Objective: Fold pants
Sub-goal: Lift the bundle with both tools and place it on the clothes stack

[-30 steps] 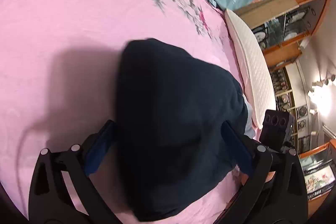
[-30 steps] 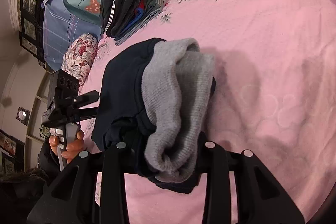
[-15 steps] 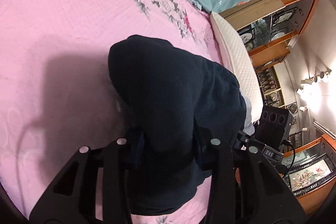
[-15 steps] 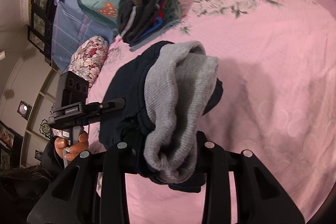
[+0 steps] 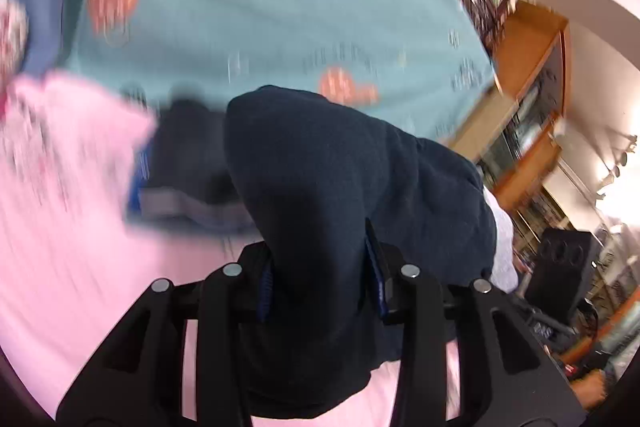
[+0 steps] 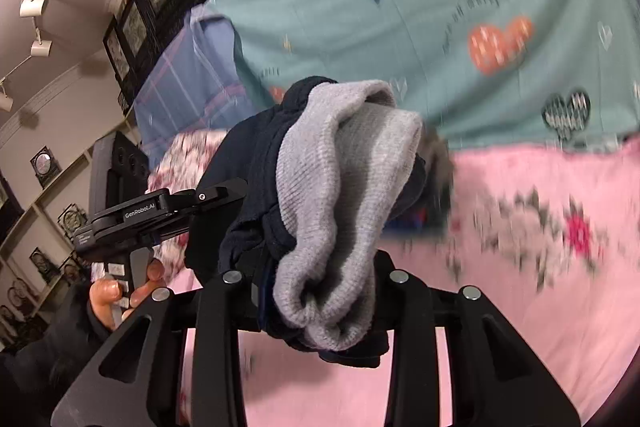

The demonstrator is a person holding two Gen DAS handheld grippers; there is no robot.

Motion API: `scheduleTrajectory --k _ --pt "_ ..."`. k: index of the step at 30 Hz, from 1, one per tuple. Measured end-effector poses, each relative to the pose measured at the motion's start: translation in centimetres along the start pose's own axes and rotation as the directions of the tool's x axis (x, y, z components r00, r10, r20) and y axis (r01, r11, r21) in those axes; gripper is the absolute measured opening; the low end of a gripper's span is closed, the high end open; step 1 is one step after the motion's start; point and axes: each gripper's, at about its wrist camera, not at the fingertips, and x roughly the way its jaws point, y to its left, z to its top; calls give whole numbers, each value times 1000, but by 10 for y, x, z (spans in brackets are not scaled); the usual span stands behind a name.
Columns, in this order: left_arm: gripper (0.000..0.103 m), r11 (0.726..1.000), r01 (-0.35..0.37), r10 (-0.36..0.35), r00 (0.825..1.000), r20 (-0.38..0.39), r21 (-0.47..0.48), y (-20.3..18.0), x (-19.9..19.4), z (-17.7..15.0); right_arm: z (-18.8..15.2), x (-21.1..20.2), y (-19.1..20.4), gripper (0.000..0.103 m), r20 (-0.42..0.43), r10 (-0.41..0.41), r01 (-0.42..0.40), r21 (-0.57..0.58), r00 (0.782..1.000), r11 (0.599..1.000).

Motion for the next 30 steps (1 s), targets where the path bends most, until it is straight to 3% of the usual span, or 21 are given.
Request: scheduleTrajectory --k 3,6,8,11,14,16,18,21,25,27,28,30 --pt "38 999 -34 36 998 44 -39 18 20 43 46 37 2 34 65 -32 35 -36 997 999" --pt "38 993 -68 72 997 37 -101 54 62 63 73 88 -17 34 71 -54 55 -18 996 998" --pt "38 986 -84 90 995 34 -145 83 88 67 78 127 -37 34 67 -60 61 -17 996 998" --pt "38 955 -149 153 988 -6 -258 134 144 65 76 187 -73 36 20 -95 95 19 995 995" --pt "52 933 -202 206 978 -19 -296 156 175 57 66 227 -110 46 -68 -208 212 71 976 975" --pt "76 935 -198 204 979 -11 -293 158 174 53 66 219 -121 61 -35 -209 212 106 977 972" --pt "90 936 -212 220 975 -2 -280 159 170 53 71 200 -122 66 22 -236 234 87 971 968" --pt "90 944 -195 204 979 6 -266 155 158 54 79 170 -112 69 133 -284 277 72 950 958" --pt "94 960 -155 178 981 79 -231 143 120 60 98 136 -75 71 263 -218 220 21 940 975" --pt "97 968 -167 189 976 105 -186 134 106 59 104 153 -49 71 196 -134 145 -42 971 989" --pt "97 971 -182 199 974 104 -155 131 106 57 105 165 -42 71 150 -131 141 -59 980 988" --pt "97 965 -245 253 965 73 -97 126 116 48 101 207 -34 67 17 -229 230 -89 973 969"
